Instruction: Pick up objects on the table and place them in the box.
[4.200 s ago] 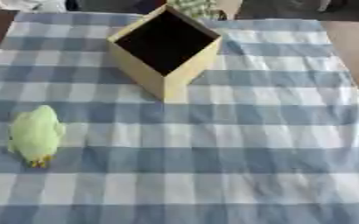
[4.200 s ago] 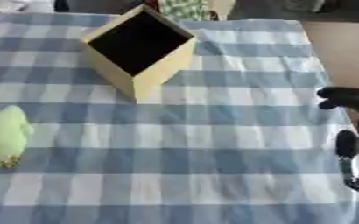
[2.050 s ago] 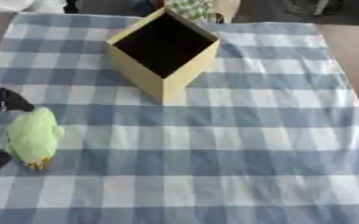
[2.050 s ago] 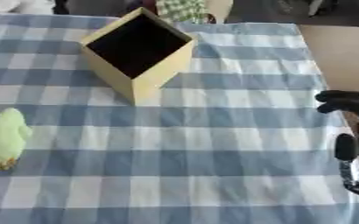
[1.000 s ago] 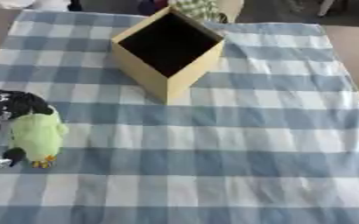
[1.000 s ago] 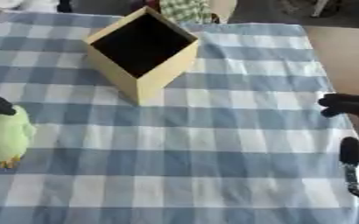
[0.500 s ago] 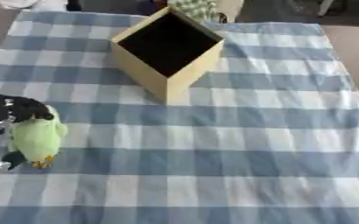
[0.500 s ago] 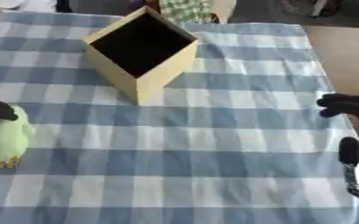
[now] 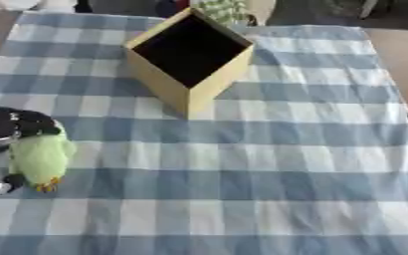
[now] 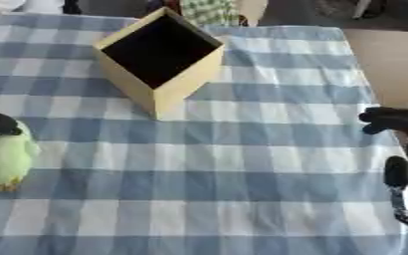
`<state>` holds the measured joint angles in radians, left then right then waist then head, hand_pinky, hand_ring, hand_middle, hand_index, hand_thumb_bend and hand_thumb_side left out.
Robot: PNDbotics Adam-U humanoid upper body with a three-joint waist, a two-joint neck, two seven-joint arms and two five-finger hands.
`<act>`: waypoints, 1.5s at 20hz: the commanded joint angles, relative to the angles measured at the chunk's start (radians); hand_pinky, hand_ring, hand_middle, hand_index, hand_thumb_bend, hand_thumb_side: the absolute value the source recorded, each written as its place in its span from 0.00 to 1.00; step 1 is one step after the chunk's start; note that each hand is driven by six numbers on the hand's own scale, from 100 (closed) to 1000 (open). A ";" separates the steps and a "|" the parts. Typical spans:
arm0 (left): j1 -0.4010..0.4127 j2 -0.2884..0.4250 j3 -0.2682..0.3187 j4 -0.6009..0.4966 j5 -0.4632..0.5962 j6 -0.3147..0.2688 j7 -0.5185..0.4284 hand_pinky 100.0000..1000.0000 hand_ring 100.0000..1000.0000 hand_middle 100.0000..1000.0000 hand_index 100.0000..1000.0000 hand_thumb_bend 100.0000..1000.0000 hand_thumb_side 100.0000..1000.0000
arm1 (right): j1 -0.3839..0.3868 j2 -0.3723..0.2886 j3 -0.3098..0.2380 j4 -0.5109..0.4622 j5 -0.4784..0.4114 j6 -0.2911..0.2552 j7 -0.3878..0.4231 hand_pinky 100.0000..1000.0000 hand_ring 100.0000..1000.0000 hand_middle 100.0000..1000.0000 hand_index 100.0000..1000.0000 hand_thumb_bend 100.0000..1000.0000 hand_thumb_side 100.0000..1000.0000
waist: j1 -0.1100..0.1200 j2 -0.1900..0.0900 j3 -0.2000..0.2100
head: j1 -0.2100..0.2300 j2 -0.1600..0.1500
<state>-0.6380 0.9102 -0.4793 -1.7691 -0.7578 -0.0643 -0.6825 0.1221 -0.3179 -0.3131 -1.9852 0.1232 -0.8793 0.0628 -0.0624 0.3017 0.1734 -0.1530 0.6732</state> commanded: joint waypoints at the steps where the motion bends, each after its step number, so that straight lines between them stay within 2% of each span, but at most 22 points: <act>1: -0.024 0.001 0.000 0.019 -0.018 0.002 0.005 0.67 0.86 0.91 0.96 0.23 0.02 | -0.004 -0.009 -0.003 -0.015 -0.009 -0.001 0.006 0.71 0.65 0.50 0.75 0.00 0.71 | 0.004 -0.014 -0.001 | 0.000 -0.010; 4: -0.031 -0.018 -0.007 0.044 -0.015 0.004 0.021 0.55 0.80 0.86 0.93 0.15 0.00 | -0.004 -0.006 -0.003 -0.015 -0.009 0.001 0.008 0.71 0.65 0.50 0.75 0.00 0.71 | 0.003 -0.013 -0.002 | 0.000 -0.010; 6: -0.034 -0.028 -0.011 0.060 -0.005 0.005 0.035 0.45 0.73 0.78 0.88 0.09 0.00 | -0.004 -0.004 -0.003 -0.015 -0.009 0.002 0.009 0.71 0.65 0.50 0.75 0.00 0.71 | 0.002 -0.011 -0.002 | 0.000 -0.010; 11: -0.041 -0.047 -0.022 0.090 0.002 0.006 0.058 0.35 0.63 0.62 0.80 0.04 0.02 | -0.007 -0.001 -0.002 -0.015 -0.010 0.005 0.013 0.71 0.65 0.50 0.75 0.00 0.71 | 0.001 -0.009 -0.002 | 0.003 -0.011; 14: -0.044 -0.056 -0.026 0.106 0.001 0.006 0.079 0.28 0.56 0.53 0.73 0.00 0.00 | -0.006 0.002 -0.002 -0.015 -0.010 0.005 0.016 0.71 0.65 0.50 0.75 0.00 0.71 | 0.000 -0.009 -0.003 | 0.003 -0.010; 21: -0.043 -0.046 -0.015 0.077 0.029 0.018 0.108 0.20 0.50 0.48 0.68 0.00 0.01 | -0.003 0.003 -0.003 -0.015 -0.011 0.005 0.022 0.71 0.65 0.50 0.75 0.00 0.71 | 0.001 -0.011 -0.001 | 0.003 -0.007; 24: -0.042 -0.029 0.003 0.034 0.050 0.029 0.103 0.14 0.46 0.44 0.64 0.00 0.04 | -0.003 0.002 -0.004 -0.015 -0.011 0.006 0.023 0.71 0.65 0.50 0.75 0.00 0.71 | 0.003 -0.013 0.000 | 0.001 -0.007; 30: -0.051 -0.001 0.051 -0.048 0.074 0.063 0.099 0.12 0.45 0.44 0.63 0.00 0.05 | -0.001 0.001 -0.006 -0.015 -0.013 0.009 0.022 0.71 0.65 0.50 0.75 0.00 0.71 | 0.009 -0.018 0.001 | -0.006 -0.008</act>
<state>-0.6716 0.8714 -0.4557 -1.7891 -0.6932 -0.0111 -0.5846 0.1210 -0.3037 -0.3132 -1.9852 0.1199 -0.8700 0.0848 -0.0592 0.3020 0.1736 -0.1549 0.6732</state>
